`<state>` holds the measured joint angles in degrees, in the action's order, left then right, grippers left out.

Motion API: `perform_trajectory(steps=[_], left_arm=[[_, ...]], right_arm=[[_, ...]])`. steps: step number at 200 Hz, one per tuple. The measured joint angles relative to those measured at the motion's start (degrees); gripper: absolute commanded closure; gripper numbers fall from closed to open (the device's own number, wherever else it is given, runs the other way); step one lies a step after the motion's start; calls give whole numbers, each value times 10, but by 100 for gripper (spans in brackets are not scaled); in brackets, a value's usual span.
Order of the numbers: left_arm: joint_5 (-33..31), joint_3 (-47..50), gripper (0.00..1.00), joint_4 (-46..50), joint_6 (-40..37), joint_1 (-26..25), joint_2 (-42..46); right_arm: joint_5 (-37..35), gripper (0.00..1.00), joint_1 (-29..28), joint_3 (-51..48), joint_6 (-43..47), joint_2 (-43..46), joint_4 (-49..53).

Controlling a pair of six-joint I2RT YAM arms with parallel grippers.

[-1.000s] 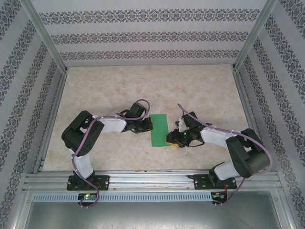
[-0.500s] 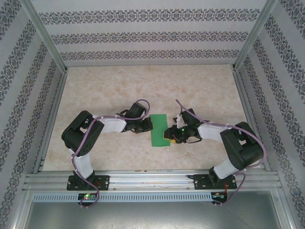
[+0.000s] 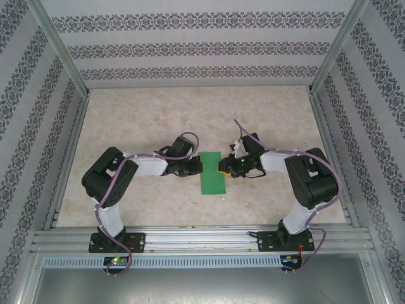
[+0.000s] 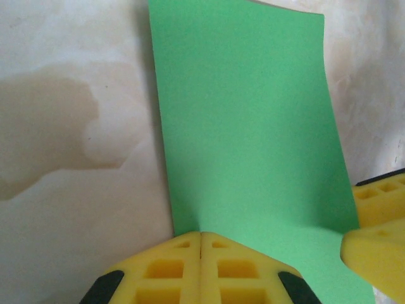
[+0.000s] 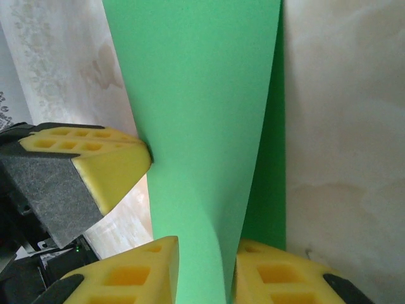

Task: Fold a paper plane with a square sheet of paper (fold left side to right side)
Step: Fold the triangle a second time at the center of the table.

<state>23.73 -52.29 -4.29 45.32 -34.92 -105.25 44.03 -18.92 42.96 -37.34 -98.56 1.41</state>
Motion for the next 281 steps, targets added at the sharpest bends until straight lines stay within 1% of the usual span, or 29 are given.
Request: perform_trajectory(steps=[58,80,86,92,113,135,170,183,197,224,243,256,281], left_arm=[[0,0,100,0,0,0,1],[0,0,91,1,-1,0,2],[0,0,87,3,-3,0,3],[-2,0,83,7,-8,0,5],[-14,0,76,28,-23,-3,22],[-30,4,72,50,-40,-3,62],[-70,27,67,76,-84,-16,170],[-88,35,65,87,-102,-33,207],[-106,45,62,95,-120,-63,240],[-146,51,55,113,-152,-149,261],[-174,45,50,126,-174,-209,251],[-192,25,48,141,-190,-244,228],[-227,-34,46,162,-218,-283,163]], right_arm=[[17,89,15,3,15,-10,0],[22,96,19,3,17,-10,0],[24,97,19,3,17,-9,0],[24,98,19,3,17,-9,1],[27,100,19,3,17,-6,4],[27,100,19,-2,15,7,10],[24,100,19,-17,-5,34,14],[21,100,19,-26,-18,46,14],[18,100,19,-33,-33,58,13],[10,100,19,-44,-63,78,9],[3,100,19,-51,-79,89,7],[1,100,19,-53,-86,92,5],[-5,100,18,-54,-94,92,4]])
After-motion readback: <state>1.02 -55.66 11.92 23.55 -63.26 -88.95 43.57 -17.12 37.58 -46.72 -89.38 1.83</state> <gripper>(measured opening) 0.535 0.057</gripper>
